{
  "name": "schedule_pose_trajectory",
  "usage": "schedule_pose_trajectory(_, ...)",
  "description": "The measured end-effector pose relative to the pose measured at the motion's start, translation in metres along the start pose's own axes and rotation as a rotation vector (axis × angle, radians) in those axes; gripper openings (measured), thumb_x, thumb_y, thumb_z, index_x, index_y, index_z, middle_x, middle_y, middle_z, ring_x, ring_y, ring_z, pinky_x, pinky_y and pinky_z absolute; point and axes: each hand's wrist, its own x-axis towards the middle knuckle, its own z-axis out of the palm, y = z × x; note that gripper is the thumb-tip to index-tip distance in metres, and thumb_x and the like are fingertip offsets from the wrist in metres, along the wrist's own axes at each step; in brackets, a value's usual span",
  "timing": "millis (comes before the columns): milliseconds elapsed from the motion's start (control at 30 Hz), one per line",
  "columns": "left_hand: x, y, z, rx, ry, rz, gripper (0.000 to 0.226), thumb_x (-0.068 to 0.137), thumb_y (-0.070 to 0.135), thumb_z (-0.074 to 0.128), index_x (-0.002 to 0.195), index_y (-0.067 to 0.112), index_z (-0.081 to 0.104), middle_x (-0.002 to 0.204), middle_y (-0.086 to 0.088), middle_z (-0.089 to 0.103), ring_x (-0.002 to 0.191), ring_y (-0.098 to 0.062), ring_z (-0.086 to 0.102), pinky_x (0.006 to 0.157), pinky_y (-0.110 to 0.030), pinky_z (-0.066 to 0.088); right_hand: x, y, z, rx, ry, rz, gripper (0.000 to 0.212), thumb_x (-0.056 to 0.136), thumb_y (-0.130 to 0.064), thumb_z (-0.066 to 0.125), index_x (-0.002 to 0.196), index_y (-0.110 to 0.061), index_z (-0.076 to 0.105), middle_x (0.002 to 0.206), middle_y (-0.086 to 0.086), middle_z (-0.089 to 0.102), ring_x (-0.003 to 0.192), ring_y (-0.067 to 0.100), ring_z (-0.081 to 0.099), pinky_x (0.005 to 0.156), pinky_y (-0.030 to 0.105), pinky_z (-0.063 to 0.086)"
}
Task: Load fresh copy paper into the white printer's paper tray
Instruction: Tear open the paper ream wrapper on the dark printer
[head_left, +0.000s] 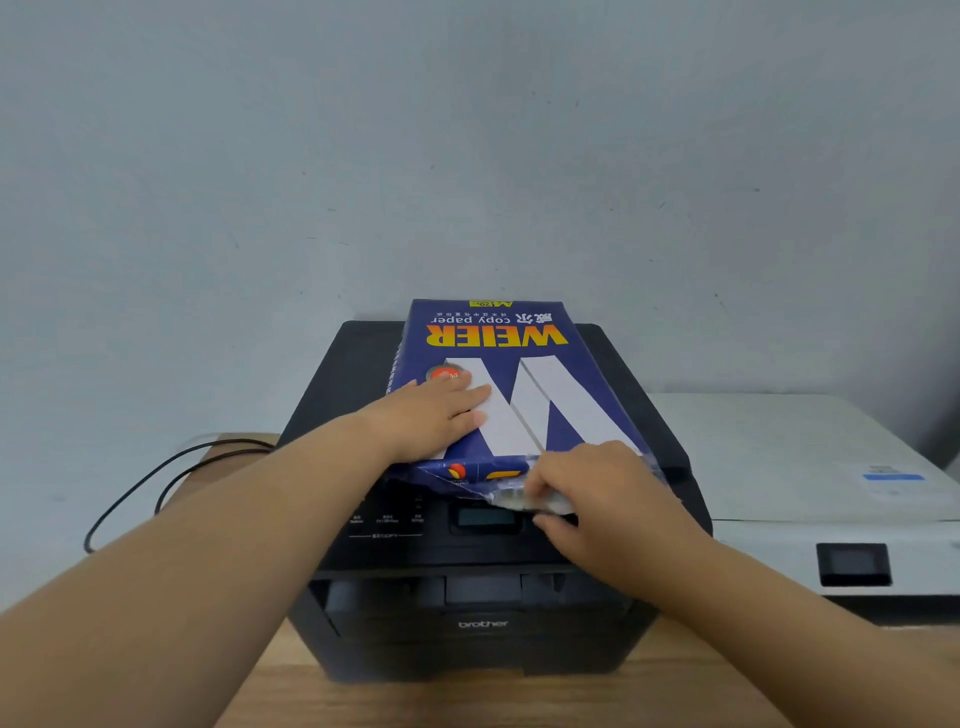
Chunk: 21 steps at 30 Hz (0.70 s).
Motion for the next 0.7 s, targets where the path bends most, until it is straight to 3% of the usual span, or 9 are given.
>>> schedule_pose_trajectory(133, -0.006, 0.003, -0.009, -0.323, 0.006, -0.078, 0.043, 0.099, 0.036, 0.026, 0.141, 0.031, 0.031, 0.155, 0.010, 0.016, 0.142, -0.014, 0.017, 0.115, -0.036, 0.008, -0.005, -0.012, -0.009, -0.156, -0.089, -0.123, 0.022, 0.091, -0.037, 0.047, 0.110, -0.029, 0.056, 0.113, -0.006, 0.063, 0.108, 0.018, 0.052, 0.108, 0.032, 0.025)
schedule_pose_trajectory(233, -0.018, -0.001, -0.015, -0.740, 0.069, -0.161, 0.038, 0.093, 0.044, 0.043, 0.125, 0.028, 0.057, 0.133, 0.015, 0.049, 0.119, -0.012, 0.049, 0.103, -0.027, 0.034, 0.002, -0.014, -0.018, -0.153, -0.123, -0.096, 0.026, 0.092, -0.046, 0.042, 0.112, -0.032, 0.053, 0.112, -0.007, 0.065, 0.109, 0.014, 0.053, 0.115, 0.030, 0.013)
schedule_pose_trajectory(333, -0.036, -0.014, -0.016, -0.780, 0.130, -0.128, 0.032, 0.089, 0.044, 0.051, 0.107, 0.024, 0.069, 0.109, 0.006, 0.071, 0.095, -0.011, 0.066, 0.089, -0.026, 0.048, 0.014, -0.011, -0.023, -0.063, -0.127, -0.011, 0.030, 0.095, -0.043, 0.036, 0.121, -0.034, 0.047, 0.116, -0.005, 0.064, 0.116, 0.016, 0.048, 0.109, 0.030, 0.027)
schedule_pose_trajectory(433, -0.052, -0.029, -0.007, -0.565, 0.140, -0.041, 0.031, 0.091, 0.039, 0.051, 0.107, 0.020, 0.069, 0.110, 0.010, 0.066, 0.101, -0.006, 0.056, 0.091, -0.024, 0.041, 0.028, -0.013, -0.020, -0.058, -0.169, 0.008, 0.033, 0.096, -0.036, 0.034, 0.122, -0.034, 0.054, 0.115, -0.003, 0.064, 0.104, 0.017, 0.052, 0.085, 0.029, 0.041)
schedule_pose_trajectory(567, -0.064, -0.044, 0.005, -0.449, 0.176, 0.015, 0.033, 0.094, 0.026, 0.049, 0.125, 0.023, 0.058, 0.138, 0.013, 0.048, 0.124, 0.010, 0.031, 0.103, -0.012, 0.020, 0.049, -0.027, -0.006, -0.015, -0.182, 0.000, 0.029, 0.094, -0.035, 0.041, 0.096, -0.024, 0.068, 0.100, -0.002, 0.068, 0.087, 0.017, 0.058, 0.078, 0.032, 0.044)
schedule_pose_trajectory(700, -0.063, -0.051, 0.007, -0.563, 0.207, -0.007, 0.033, 0.095, 0.019, 0.047, 0.127, 0.025, 0.056, 0.140, 0.012, 0.047, 0.124, 0.010, 0.029, 0.105, -0.013, 0.019, 0.067, -0.056, 0.009, 0.014, -0.171, 0.077, 0.035, 0.092, -0.039, 0.044, 0.092, -0.014, 0.069, 0.096, 0.004, 0.068, 0.090, 0.024, 0.059, 0.081, 0.034, 0.043)
